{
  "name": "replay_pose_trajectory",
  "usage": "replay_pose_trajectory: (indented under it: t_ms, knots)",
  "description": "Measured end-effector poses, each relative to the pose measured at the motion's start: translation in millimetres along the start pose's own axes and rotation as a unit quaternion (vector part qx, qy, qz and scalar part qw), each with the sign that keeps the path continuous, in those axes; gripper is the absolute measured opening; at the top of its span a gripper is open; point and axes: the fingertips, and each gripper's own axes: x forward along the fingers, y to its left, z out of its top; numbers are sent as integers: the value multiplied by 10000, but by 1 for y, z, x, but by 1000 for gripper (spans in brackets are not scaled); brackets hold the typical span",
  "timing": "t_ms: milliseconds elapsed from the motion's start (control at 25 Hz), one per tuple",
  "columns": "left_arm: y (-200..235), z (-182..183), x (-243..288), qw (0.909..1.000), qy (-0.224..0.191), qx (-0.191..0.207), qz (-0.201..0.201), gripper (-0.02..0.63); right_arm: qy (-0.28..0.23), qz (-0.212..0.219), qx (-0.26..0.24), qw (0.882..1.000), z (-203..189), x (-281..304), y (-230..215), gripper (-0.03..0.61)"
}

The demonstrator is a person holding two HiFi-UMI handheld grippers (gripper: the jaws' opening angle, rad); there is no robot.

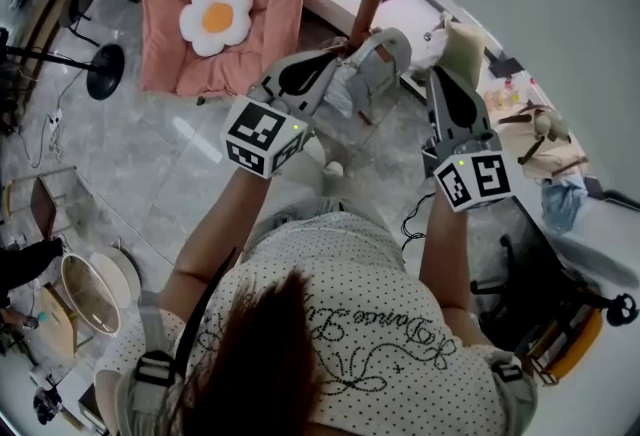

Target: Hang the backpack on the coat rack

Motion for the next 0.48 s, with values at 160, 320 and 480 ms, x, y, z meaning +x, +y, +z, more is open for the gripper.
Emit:
replay_pose_trajectory:
  t_ms: [160,320,480]
  knots:
    - [1,21,-7,9997,-216,83,81,5,-158,-104,-107,9998,20,-5,1,12]
    - [3,35,-14,9991,-330,189,208,3,-294,-200,-213,9991,34,-9,4,12]
    - [3,38,-16,9984,-302,295,379,3,-310,-249,-283,9988,39,-11,7,12]
